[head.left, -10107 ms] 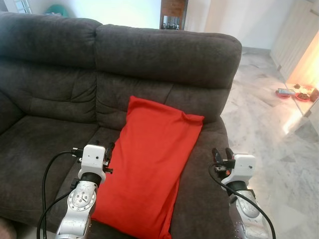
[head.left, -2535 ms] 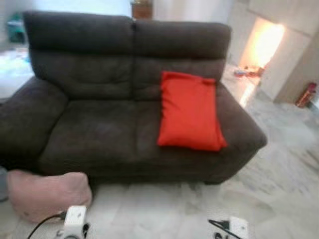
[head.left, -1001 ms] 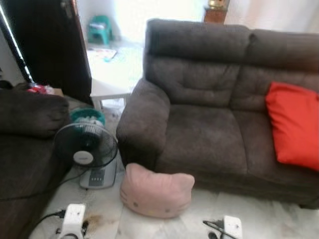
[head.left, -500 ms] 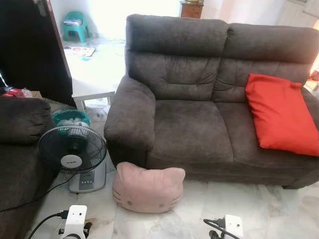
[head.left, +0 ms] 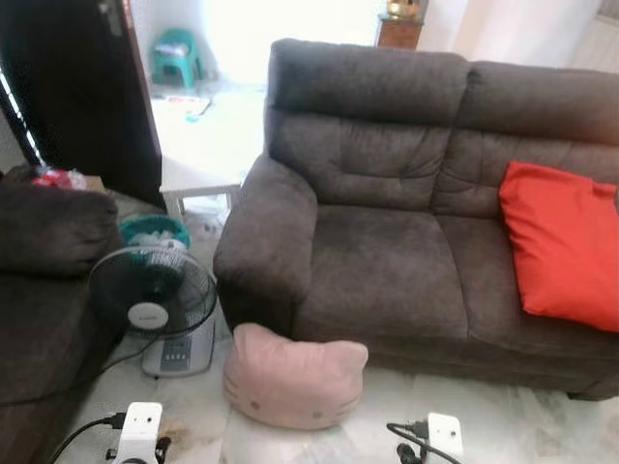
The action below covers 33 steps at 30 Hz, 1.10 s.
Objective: Move the pillow to the sofa from floor
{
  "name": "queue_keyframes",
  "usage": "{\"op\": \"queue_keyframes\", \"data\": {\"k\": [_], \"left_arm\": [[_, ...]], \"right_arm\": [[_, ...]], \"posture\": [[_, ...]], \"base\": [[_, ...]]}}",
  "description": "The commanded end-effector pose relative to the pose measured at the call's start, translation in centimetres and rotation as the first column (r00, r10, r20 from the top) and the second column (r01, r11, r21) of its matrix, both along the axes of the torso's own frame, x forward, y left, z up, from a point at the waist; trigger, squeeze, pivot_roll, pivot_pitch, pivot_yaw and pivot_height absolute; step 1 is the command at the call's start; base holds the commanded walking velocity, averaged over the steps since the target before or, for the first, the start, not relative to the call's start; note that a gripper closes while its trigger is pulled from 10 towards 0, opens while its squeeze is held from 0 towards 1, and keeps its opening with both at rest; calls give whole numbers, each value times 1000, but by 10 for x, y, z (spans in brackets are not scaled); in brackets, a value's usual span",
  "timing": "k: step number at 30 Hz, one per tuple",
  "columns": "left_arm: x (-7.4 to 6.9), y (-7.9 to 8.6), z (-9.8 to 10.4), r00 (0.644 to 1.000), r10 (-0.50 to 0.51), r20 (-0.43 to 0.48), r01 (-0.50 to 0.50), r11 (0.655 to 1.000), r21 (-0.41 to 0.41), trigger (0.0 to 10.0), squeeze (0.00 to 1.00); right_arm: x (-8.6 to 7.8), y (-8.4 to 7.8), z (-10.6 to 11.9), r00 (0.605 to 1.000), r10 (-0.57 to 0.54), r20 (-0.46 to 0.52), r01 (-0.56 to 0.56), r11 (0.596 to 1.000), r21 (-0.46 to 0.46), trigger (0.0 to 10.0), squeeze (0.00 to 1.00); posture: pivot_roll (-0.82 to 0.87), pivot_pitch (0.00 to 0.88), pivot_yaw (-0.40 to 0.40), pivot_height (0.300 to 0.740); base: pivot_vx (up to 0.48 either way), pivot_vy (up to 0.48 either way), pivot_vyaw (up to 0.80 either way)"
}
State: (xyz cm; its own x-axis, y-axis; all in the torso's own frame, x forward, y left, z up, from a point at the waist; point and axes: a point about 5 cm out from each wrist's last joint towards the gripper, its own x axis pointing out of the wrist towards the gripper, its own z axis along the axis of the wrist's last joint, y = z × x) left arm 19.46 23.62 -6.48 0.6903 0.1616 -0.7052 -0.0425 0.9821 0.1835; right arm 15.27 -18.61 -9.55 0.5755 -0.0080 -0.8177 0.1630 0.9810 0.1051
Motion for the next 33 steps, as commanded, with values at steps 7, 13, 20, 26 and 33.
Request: {"op": "queue_keyframes", "data": {"k": [7, 13, 20, 26, 33], "left_arm": [[-3, 6, 0, 1000, 0, -18, 0, 1000, 14, 10000, 0], [-3, 6, 0, 1000, 0, -19, 0, 1000, 14, 10000, 0], [-3, 6, 0, 1000, -3, -20, 4, 1000, 16, 10000, 0], [-4, 6, 0, 1000, -3, -20, 3, 1000, 18, 10000, 0], [-4, 6, -1, 1000, -2, -21, 2, 1000, 19, 10000, 0]], "right_arm": [[9, 4, 3, 1000, -2, 27, 1, 1000, 7, 10000, 0], [9, 4, 3, 1000, -4, 26, 3, 1000, 7, 10000, 0], [8, 4, 3, 1000, -7, 24, 7, 1000, 8, 10000, 0], [8, 4, 3, 1000, -7, 22, 7, 1000, 7, 10000, 0], [8, 4, 3, 1000, -10, 23, 10, 1000, 5, 10000, 0]], "posture": [[120, 0, -72, 740], [120, 2, -70, 740], [120, 3, -69, 740], [123, 2, -71, 740], [123, 1, -71, 740]], "base": [[342, 0, 0], [341, 0, 0], [332, 0, 0], [282, 0, 0], [266, 0, 0]]}}
